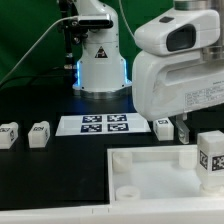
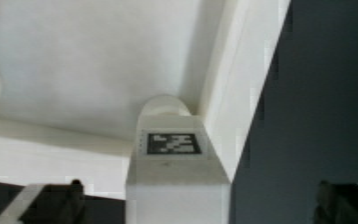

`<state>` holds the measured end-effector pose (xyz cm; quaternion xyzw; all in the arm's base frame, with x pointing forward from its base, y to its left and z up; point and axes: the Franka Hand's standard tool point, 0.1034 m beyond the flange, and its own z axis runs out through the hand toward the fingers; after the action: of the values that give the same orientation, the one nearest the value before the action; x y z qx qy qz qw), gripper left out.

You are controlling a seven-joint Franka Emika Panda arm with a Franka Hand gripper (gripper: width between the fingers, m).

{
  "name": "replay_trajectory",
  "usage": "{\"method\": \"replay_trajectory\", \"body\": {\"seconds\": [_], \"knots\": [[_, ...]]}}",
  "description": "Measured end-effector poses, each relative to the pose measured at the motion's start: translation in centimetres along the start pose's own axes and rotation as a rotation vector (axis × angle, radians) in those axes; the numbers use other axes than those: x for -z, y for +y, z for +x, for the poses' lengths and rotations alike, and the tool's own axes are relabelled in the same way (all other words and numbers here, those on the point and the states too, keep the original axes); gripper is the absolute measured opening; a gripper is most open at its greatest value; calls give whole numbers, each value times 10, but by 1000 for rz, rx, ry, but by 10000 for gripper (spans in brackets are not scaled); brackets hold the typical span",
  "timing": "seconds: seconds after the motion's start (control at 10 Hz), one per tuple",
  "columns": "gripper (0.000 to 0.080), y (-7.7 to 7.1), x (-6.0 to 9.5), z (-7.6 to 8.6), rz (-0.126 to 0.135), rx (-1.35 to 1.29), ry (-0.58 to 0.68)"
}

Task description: Assemble one leg

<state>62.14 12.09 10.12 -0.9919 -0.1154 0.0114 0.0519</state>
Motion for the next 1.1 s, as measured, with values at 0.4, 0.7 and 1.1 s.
{"method": "replay_trajectory", "body": {"seconds": [0.4, 0.7, 1.1], "knots": [[649, 4, -8, 7, -5, 1, 37], [396, 6, -12, 15, -9, 1, 76], [294, 8, -12, 14, -10, -16, 76]]}}
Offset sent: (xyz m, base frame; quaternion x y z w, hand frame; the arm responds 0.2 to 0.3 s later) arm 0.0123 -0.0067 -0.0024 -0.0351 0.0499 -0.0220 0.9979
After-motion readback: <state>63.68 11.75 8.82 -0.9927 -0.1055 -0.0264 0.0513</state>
